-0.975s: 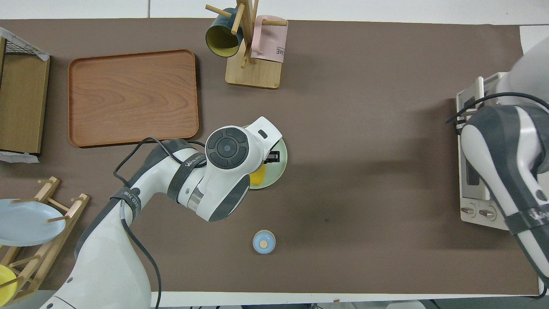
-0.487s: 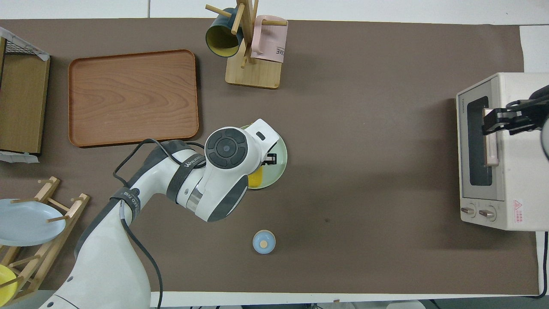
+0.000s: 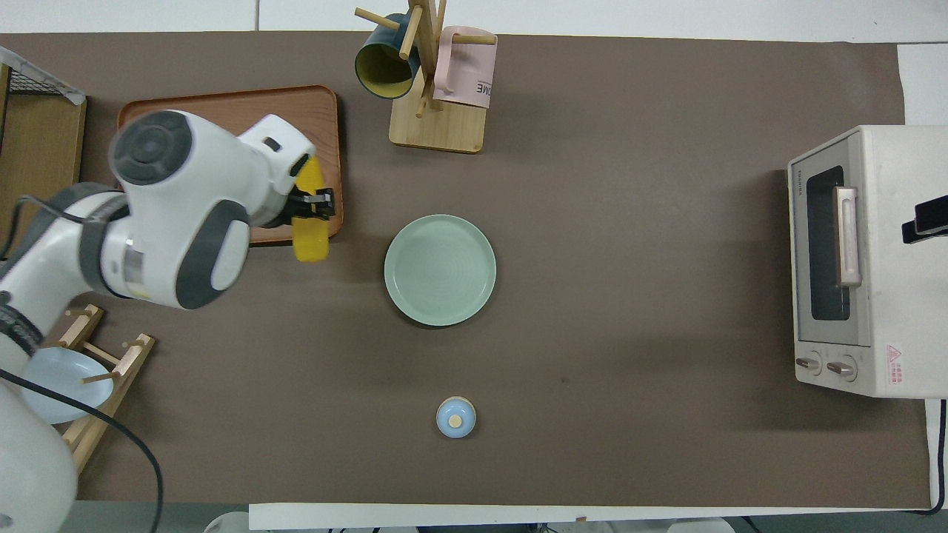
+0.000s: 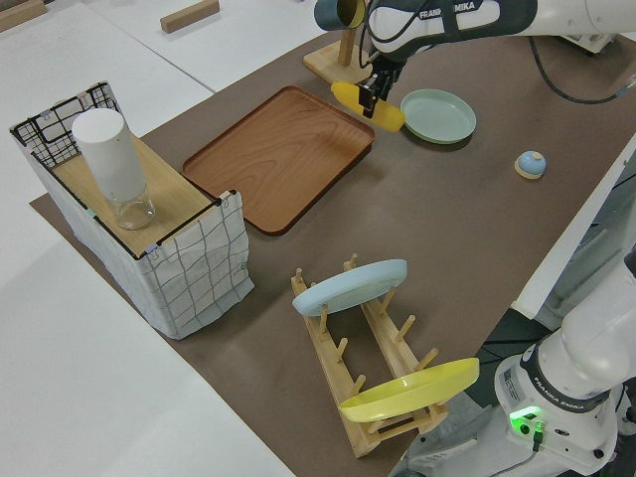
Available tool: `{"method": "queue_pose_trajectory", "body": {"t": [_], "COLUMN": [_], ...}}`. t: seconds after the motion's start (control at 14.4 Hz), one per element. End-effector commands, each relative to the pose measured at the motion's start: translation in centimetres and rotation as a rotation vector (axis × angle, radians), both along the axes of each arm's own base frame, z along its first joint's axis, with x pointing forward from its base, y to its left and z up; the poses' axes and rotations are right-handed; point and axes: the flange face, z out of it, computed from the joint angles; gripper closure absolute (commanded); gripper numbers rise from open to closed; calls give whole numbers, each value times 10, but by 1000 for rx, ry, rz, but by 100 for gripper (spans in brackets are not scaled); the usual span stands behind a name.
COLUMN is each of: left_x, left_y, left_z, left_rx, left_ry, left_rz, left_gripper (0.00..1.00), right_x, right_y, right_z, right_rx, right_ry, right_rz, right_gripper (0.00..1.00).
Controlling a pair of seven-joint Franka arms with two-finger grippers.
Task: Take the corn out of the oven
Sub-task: 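Carry the corn with the left gripper onto the wooden tray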
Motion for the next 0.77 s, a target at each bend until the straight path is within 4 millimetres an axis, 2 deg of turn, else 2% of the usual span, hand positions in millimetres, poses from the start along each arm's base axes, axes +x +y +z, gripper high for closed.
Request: {"method": "queue_pose_trajectory", "body": {"t": [0.0,0.07,0.14,0.28,0.35,0.56,0.7], "left_x": [44,48,47,47,53,64,54], "left_y": [37,50,52,59,63,107,118], "left_z": [-22,-20,-21,-17,-2,66,122], "left_rx": [44,88,105,112,113,123,117], "left_ry": [-47,-60,-54,-30,-28,33,50], "left_rz": [3,-23,-30,-18,-10,53,60], "left_gripper": [76,22,0,0,0,0,0], "right_x": [-4,-5,-5,-4,-4,-4,-5], "right_y": [4,4,6,12,12,12,12], "right_z": [-5,-5,-2,-3,-2,-2,-2], "right_rx": [23,23,23,24,22,22,22], "right_ry": [11,9,3,6,5,5,6], "right_rz": [22,24,25,38,38,38,36], "right_gripper": [0,0,0,0,0,0,0]}}
